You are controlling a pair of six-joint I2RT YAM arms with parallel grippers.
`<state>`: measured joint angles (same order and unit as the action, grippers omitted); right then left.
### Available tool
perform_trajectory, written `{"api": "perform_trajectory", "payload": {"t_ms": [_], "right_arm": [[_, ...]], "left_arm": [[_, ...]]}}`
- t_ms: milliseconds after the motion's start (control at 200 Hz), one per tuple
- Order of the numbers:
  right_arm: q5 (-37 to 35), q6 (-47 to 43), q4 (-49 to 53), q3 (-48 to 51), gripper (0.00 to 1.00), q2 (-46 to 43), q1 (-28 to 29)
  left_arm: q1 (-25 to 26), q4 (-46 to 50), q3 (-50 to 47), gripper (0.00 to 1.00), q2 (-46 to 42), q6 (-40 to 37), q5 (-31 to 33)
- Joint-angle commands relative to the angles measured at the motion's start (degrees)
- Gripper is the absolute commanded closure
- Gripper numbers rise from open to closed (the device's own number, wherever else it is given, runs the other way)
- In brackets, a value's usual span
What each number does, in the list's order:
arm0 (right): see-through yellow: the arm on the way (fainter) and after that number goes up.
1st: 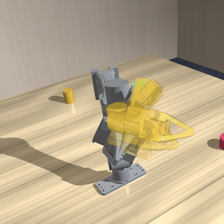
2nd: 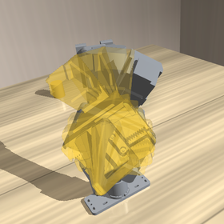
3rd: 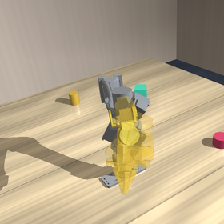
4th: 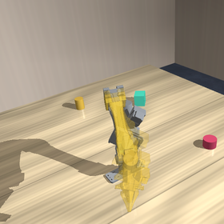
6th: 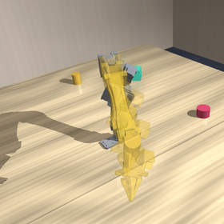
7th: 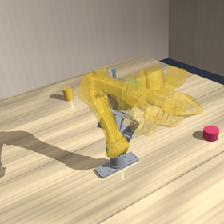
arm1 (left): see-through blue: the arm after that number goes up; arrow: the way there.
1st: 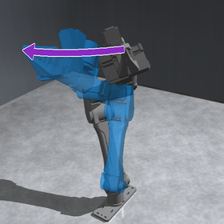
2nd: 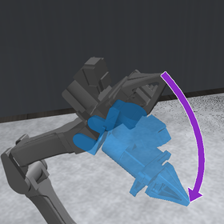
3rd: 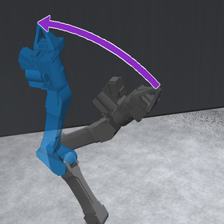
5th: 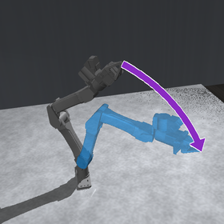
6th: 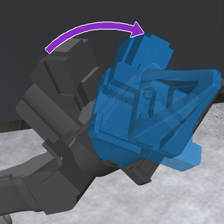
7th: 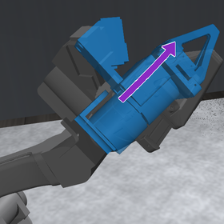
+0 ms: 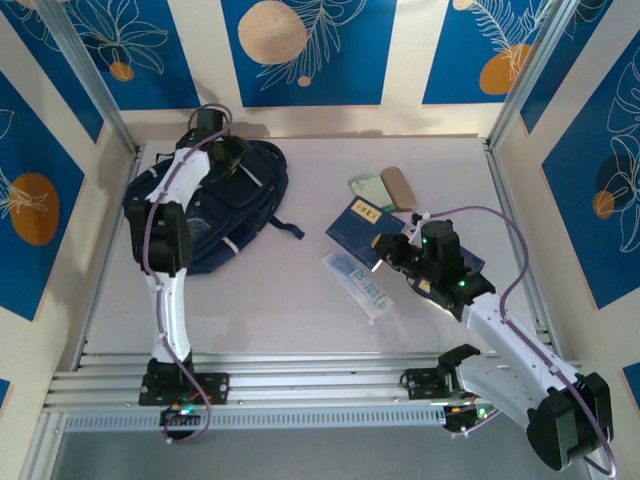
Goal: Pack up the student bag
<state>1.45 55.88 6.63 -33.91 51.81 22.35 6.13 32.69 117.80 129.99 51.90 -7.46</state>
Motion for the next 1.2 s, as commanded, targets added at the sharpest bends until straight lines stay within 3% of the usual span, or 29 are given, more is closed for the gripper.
{"api": "perform_trajectory", "payload": {"t_ms": [0, 210, 460, 565, 710, 875, 1005, 1195], "right_arm": [[2.9, -0.4, -5.3, 0.4, 1.00, 1.5, -0.6], [4.0, 0.2, -7.3, 0.7, 1.00, 4.2, -0.8], [3.9, -0.7, -7.7, 1.7, 1.00, 5.4, -2.6], [4.2, -0.7, -8.1, 1.9, 1.00, 6.3, -2.9], [3.6, -1.2, -7.8, 1.5, 1.00, 6.3, -3.1], [2.8, -1.8, -5.5, 0.0, 1.00, 5.4, -3.2], [2.1, -2.8, -1.8, -1.6, 1.00, 3.8, -2.8], [-1.8, -6.8, 7.1, -5.4, 1.00, -1.3, -2.1]], "left_arm": [[-0.8, 1.2, 1.2, 0.43, -0.2, -1.7, 1.2], [-1.7, 0.8, 3.4, 0.43, 3.0, -1.4, 1.4], [-1.7, 3.3, 15.7, 0.49, 12.1, -1.1, 0.5], [-1.7, 4.8, 21.7, 0.63, 15.5, -1.4, -0.5], [-1.6, 7.0, 24.5, 1.00, 16.7, -2.6, -1.2], [0.0, 7.4, 25.4, 1.00, 14.2, -7.3, -4.0], [1.9, 13.1, 30.5, 1.00, 12.5, -11.5, -7.9], [4.7, 18.9, 25.8, 1.00, 3.4, -18.3, -11.6]]}}
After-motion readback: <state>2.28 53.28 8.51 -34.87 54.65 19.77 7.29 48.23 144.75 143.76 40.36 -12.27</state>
